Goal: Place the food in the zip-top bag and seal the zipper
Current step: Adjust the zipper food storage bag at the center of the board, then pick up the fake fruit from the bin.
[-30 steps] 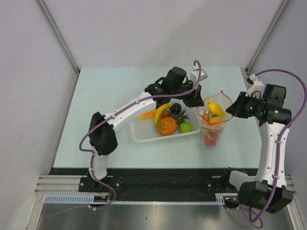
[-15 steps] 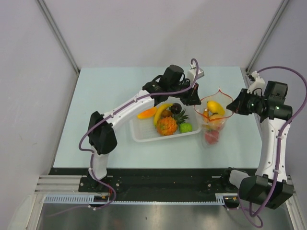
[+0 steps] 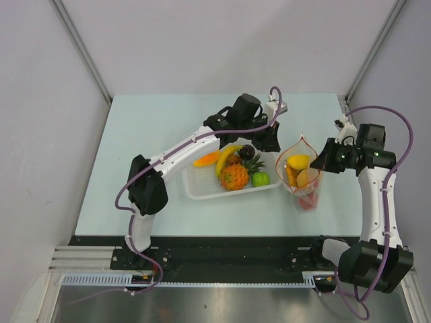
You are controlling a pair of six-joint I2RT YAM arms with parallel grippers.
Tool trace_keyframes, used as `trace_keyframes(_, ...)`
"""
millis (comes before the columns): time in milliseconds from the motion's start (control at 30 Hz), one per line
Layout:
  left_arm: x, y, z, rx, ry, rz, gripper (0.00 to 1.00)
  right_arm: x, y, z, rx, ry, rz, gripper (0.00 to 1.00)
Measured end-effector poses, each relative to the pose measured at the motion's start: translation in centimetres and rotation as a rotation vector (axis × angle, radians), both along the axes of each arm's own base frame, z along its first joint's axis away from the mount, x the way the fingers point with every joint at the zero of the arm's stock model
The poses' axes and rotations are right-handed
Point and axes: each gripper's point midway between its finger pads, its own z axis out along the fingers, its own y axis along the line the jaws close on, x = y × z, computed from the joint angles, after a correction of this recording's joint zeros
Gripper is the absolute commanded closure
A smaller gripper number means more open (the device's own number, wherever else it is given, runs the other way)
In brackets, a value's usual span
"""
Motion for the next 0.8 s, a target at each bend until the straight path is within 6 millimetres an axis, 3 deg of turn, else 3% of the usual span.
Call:
trace_keyframes(33,0.0,0.0,0.0,0.001,-0.002,-0.002,0.61,0.0,0.0,0.2,-0.002,-0.006,-0.001,1.0)
trace_keyframes(100,0.3,0.1,0.3,-0.006,-0.02,-0.003,0.45,0.1,-0.1,0.8,-0.009,-0.026,-0.003,1.0)
trace_keyframes(133,0.4,0.3,0.5,-0.011,-0.024,0.0,0.31,0.2,-0.2,1.2,-0.012,-0.038,-0.005,1.0)
trace_keyframes(233,0.2,1.5,0.4,-0.012,-0.034,0.009,0.23,0.3,-0.4,1.7,-0.021,-0.056,-0.01,1.0)
trace_keyframes(333,0.4,3.5,-0.7,0.014,-0.07,0.014,0.25,0.3,-1.3,1.6,-0.033,-0.059,-0.033,1.0)
trace_keyframes(467,0.2,6.0,-4.1,0.088,-0.143,-0.04,0.29,0.4,-2.5,1.6,-0.037,-0.059,-0.074,1.0)
trace_keyframes(800,-0.9,5.6,-11.4,0.235,-0.167,-0.199,0.38,0.1,-2.9,1.5,-0.04,-0.049,-0.083,1.0)
